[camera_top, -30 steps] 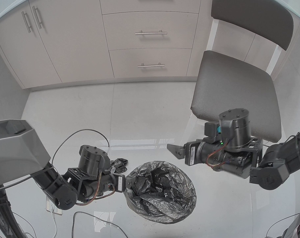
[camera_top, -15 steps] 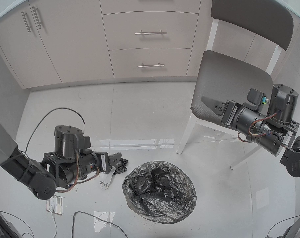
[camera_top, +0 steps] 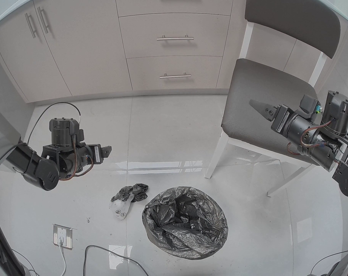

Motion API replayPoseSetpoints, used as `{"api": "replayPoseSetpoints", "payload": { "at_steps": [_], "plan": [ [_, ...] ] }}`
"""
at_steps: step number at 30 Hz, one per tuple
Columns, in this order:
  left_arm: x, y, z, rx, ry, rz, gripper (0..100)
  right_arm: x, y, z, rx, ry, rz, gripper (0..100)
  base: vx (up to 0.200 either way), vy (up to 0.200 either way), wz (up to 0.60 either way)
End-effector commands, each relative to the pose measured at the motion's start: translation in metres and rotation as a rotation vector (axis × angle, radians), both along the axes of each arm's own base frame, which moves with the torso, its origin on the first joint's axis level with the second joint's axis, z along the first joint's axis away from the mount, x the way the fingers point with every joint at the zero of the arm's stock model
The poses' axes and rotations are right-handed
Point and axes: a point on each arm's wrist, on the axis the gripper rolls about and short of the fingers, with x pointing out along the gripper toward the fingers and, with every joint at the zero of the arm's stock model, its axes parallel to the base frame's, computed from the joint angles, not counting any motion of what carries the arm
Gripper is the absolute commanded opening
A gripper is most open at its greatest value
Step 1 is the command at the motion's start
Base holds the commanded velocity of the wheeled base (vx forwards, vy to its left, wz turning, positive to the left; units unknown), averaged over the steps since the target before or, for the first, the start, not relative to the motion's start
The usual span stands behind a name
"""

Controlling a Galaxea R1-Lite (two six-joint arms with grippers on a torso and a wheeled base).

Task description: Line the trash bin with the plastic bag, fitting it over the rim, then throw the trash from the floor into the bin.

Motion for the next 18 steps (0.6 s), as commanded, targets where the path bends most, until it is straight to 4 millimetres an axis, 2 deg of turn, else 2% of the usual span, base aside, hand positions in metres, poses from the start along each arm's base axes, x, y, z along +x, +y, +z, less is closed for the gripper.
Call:
{"api": "replayPoseSetpoints", "payload": {
  "at_steps": [1,6,7,8,11,12,18],
  "plan": [
    [0.043,0.022,-0.034,0.029,0.035,0.056,100,0.002,-0.005,0.002,0.008,-0.006,-0.01,100,0.0,0.0,0.0],
    [0.072,0.019,-0.053,0.028,0.027,0.049,100,0.005,-0.005,-0.001,0.005,0.002,-0.01,100,0.0,0.0,0.0],
    [0.072,0.019,-0.053,0.028,0.027,0.049,100,0.005,-0.005,-0.001,0.005,0.002,-0.01,100,0.0,0.0,0.0],
    [0.083,0.015,-0.061,0.033,0.021,0.042,100,0.006,-0.004,-0.003,0.002,0.009,-0.01,100,0.0,0.0,0.0],
    [0.095,0.012,-0.069,0.056,0.017,0.019,100,0.009,-0.004,-0.005,0.001,0.014,-0.013,100,0.0,0.0,0.0],
    [0.106,0.007,-0.076,0.066,0.008,0.006,100,0.011,-0.006,-0.008,-0.003,0.02,-0.022,100,0.0,0.0,0.0],
    [0.126,-0.008,-0.091,0.068,0.046,-0.023,100,0.021,-0.007,-0.018,-0.015,0.05,-0.03,100,0.0,0.0,0.0]
  ]
}}
